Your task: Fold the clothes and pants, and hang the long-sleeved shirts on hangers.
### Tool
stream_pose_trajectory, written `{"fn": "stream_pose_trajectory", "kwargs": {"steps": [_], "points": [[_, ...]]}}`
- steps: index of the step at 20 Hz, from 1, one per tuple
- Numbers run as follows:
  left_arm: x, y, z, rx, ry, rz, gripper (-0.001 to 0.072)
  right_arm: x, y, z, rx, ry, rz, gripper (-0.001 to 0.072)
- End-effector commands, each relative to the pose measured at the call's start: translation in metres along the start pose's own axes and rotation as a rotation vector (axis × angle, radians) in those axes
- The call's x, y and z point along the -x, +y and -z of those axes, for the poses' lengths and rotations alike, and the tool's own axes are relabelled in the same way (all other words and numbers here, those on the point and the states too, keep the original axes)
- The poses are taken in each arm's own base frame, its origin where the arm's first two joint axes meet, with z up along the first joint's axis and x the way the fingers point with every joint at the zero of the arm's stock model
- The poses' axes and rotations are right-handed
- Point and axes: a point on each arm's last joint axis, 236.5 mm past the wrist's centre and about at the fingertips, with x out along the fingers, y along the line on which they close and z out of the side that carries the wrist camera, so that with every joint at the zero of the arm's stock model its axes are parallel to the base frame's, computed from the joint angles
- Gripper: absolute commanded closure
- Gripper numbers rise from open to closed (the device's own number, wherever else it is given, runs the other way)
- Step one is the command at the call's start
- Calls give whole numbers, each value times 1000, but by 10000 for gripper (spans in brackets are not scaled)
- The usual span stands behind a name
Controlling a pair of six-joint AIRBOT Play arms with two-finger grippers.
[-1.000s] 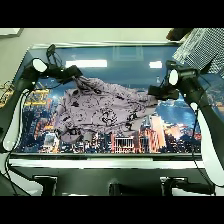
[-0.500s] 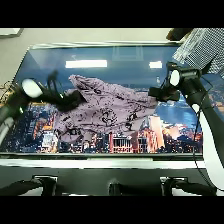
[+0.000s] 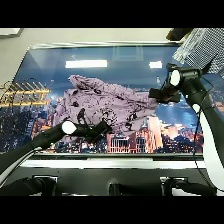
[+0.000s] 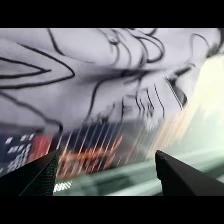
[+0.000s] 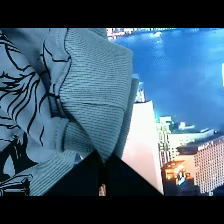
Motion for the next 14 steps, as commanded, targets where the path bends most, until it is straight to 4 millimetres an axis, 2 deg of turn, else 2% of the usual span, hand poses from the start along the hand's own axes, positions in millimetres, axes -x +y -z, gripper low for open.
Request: {"fn": "stream_pose_trajectory", "kwargs": {"steps": [1,3,5,7,8,9,11,13,14], "points": [[-20,3,-20,69,-103,29,29,0,0,0,-1,2,1,674],[-20,0,-33,70,-155,45,31,0,0,0,-2,2,1,674],[-23,4,-35,74,-162,38,51,0,0,0,-2,1,1,674],[-23,4,-37,73,-166,37,398,0,0,1,-3,2,0,674],[-22,2,-39,70,-172,43,659,0,1,1,-8,2,-2,674],[-18,-5,-45,43,-183,57,683,0,1,1,-15,3,-6,674],[-1,-37,-63,-77,-192,105,686,2,5,-4,-32,-19,-24,674],[39,-87,-95,-230,-217,171,688,22,14,-32,-33,-150,-71,675],[67,-111,-117,-316,-254,175,689,45,17,-55,-29,-253,-90,675]]}}
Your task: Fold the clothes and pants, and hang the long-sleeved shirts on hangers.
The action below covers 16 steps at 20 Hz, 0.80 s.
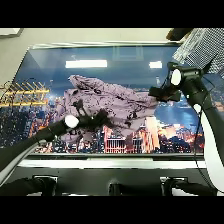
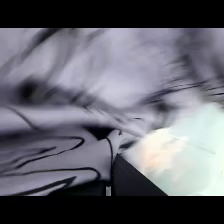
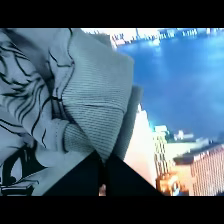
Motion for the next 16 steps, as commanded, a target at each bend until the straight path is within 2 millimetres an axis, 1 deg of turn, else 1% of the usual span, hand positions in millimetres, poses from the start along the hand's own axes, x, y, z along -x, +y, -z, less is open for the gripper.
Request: {"fn": "stream_pose_trajectory", "kwargs": {"steps": [1,2,3,4,5,6,7,8,9,10,11,12,14,16], "points": [[60,-74,-83,-314,-85,42,689,55,17,-66,-5,-284,-79,675],[94,-99,-118,-407,-161,16,689,88,21,-91,-17,-396,-104,675],[130,-123,-146,-492,-239,-14,689,126,24,-114,-29,-509,-127,675],[172,-149,-170,-579,-329,-39,688,171,27,-135,-37,-630,-157,675],[211,-173,-185,-641,-409,-51,688,218,28,-151,-37,-745,-185,675],[252,-199,-193,-696,-488,-47,687,262,29,-159,-42,-843,-217,675],[288,-222,-193,-748,-549,-27,687,305,28,-162,-46,-931,-246,675],[324,-244,-189,-792,-612,3,686,350,25,-160,-53,-1019,-274,675],[358,-262,-180,-817,-681,43,686,392,20,-152,-58,-1102,-302,675],[385,-272,-171,-830,-736,74,685,429,14,-140,-59,-1181,-328,675],[415,-277,-158,-839,-790,102,686,466,7,-122,-59,-1254,-353,675],[440,-278,-143,-846,-831,122,685,497,-1,-103,-50,-1313,-365,675],[481,-272,-111,-856,-886,140,685,555,-21,-56,-32,-1423,-379,675],[519,-266,-80,-876,-948,153,685,601,-38,-10,-31,-1513,-411,674]]}}
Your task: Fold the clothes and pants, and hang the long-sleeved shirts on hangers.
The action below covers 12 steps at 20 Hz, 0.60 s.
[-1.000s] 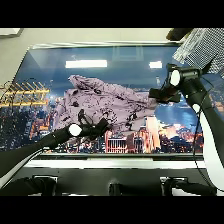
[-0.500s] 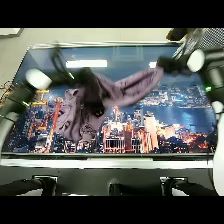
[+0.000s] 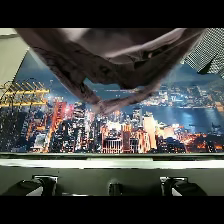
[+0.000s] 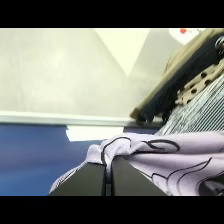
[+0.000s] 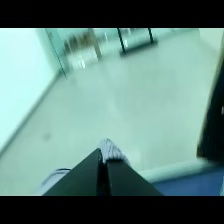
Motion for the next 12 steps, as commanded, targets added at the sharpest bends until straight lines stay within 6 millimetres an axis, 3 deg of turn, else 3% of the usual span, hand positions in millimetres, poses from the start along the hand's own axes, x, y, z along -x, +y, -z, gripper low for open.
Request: {"fn": "stream_pose_trajectory", "kwargs": {"steps": [1,4,5,7,9,11,12], "points": [[87,-18,-30,-54,-133,-11,684,107,10,-79,17,-207,-62,674],[133,-32,-45,-77,-212,3,685,165,11,-107,4,-301,-89,674],[140,-34,-45,-79,-216,6,684,174,12,-111,-10,-313,-97,674],[136,-31,-33,-57,-164,-5,685,172,12,-110,-18,-308,-100,674],[113,-18,-9,-22,-62,-32,684,145,12,-96,-13,-256,-84,674],[75,3,26,46,63,-72,684,93,7,-61,-32,-138,-49,674],[52,16,49,69,132,-94,684,59,3,-32,-32,-50,-20,674]]}}
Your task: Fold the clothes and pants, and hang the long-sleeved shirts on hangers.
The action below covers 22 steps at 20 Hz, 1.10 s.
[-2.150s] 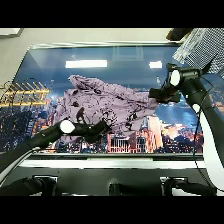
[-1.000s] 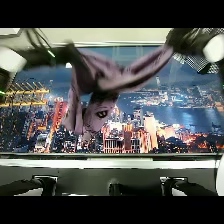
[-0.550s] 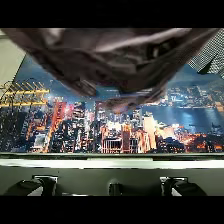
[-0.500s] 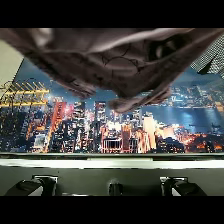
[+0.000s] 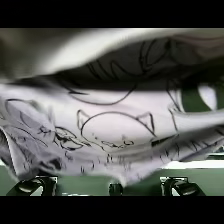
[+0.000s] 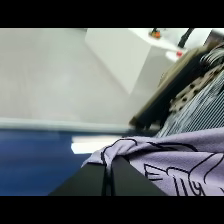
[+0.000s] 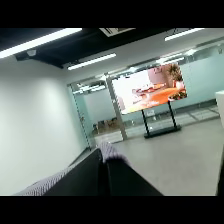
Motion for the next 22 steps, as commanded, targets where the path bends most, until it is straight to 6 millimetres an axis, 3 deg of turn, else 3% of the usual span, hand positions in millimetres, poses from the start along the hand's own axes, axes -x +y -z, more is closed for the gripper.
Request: {"fn": "stream_pose_trajectory", "kwargs": {"steps": [1,3,4,7,10,12,13,14,15,16,17,18,19,22], "points": [[-63,38,76,83,238,-80,684,-72,-19,93,-9,235,79,674],[-114,73,146,124,418,-147,684,-126,-41,190,15,440,146,674],[-137,91,182,152,498,-181,684,-150,-54,249,24,549,177,674],[-199,140,288,250,677,-272,684,-187,-85,418,7,847,238,673],[-241,168,371,338,798,-305,684,-184,-100,571,-93,1114,259,664],[-257,176,420,417,874,-317,684,-163,-103,643,-174,1266,274,633],[-260,178,441,460,914,-320,683,-151,-105,668,-197,1331,287,623],[-261,178,457,492,944,-322,682,-140,-108,681,-202,1379,300,597],[-261,178,464,516,959,-322,672,-132,-110,685,-191,1415,305,495],[-262,178,462,540,957,-319,576,-125,-110,682,-157,1448,285,355],[-260,179,455,563,950,-315,420,-118,-110,673,-86,1481,241,237],[-256,181,442,582,943,-313,228,-109,-110,658,19,1521,178,161],[-250,187,426,586,932,-316,102,-98,-116,636,137,1556,136,143],[-212,201,371,518,908,-294,70,-93,-129,558,135,1514,153,83]]}}
